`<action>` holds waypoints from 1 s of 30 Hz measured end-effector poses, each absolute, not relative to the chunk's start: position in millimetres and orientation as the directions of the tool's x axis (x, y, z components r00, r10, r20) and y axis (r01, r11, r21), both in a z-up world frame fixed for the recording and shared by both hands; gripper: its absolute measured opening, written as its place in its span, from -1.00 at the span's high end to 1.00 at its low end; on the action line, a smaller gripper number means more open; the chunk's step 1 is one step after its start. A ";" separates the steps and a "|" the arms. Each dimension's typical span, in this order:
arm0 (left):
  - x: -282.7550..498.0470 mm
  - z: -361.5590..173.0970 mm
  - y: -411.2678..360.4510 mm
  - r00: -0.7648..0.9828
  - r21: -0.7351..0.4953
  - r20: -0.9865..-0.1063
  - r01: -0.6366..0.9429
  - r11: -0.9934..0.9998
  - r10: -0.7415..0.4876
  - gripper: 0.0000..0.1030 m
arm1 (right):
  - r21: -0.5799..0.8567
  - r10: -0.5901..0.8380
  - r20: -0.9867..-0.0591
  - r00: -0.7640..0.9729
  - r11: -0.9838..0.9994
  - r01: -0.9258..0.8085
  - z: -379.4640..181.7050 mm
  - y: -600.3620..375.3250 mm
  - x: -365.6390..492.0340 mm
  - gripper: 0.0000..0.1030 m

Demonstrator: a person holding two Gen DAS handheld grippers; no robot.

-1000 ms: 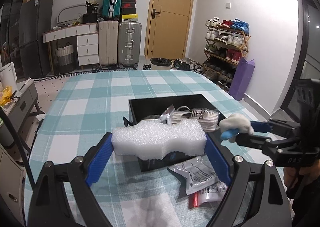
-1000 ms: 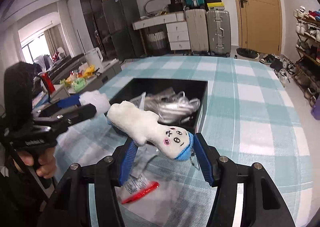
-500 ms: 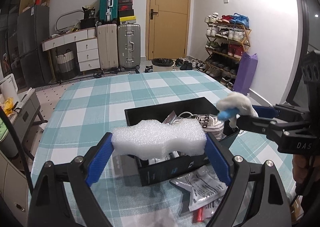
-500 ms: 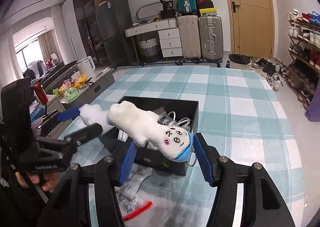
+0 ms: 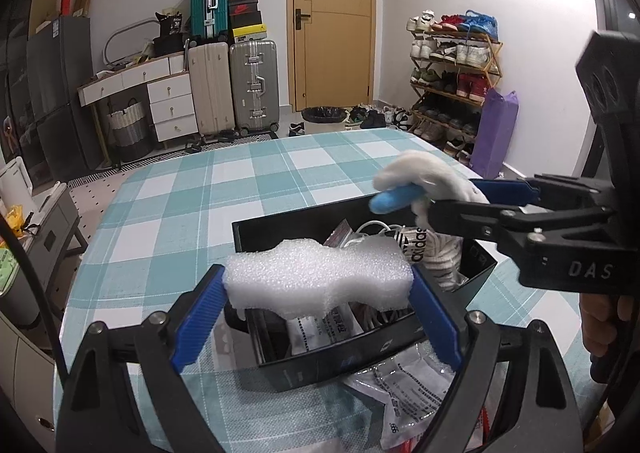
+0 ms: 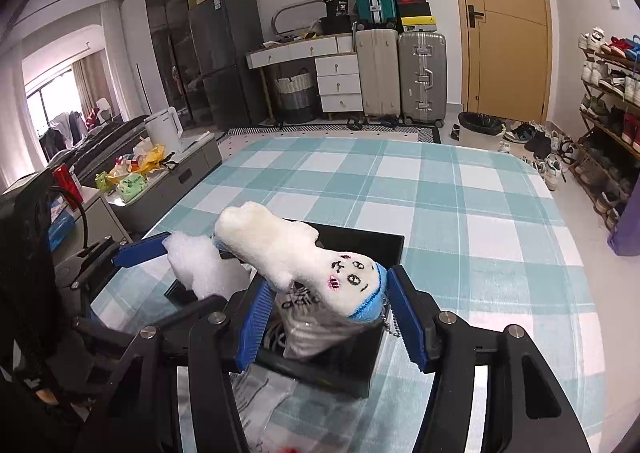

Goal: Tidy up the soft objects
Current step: 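Carry the doll with the right gripper while the left gripper carries the foam over the box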

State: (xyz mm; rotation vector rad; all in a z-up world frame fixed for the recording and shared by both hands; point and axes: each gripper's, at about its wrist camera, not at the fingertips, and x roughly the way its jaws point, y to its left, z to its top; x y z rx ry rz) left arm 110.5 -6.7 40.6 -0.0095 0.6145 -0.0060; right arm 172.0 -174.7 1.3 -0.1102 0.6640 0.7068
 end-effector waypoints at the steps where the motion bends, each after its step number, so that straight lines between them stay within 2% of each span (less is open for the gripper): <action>1: 111.9 39.9 -7.2 0.816 -0.009 -0.578 0.003 1.000 -0.008 -0.73 | 0.121 0.563 -0.603 0.566 0.765 -0.633 0.1 -172.4 174.8 -0.13; 21: 126.4 32.9 -9.1 0.795 0.007 -0.607 0.020 1.000 -0.011 -0.75 | 0.057 0.513 -0.659 0.550 0.763 -0.643 -21.0 -145.5 212.6 -0.16; 26: 127.1 32.4 -7.0 0.776 -0.014 -0.629 0.027 1.000 -0.030 -0.83 | 0.055 0.524 -0.651 0.550 0.755 -0.654 -20.6 -147.4 213.0 -0.55; 30: 124.9 33.1 -5.3 0.775 -0.022 -0.632 0.023 0.999 -0.032 -0.90 | 0.057 0.526 -0.635 0.565 0.762 -0.645 -16.2 -157.4 210.8 -0.68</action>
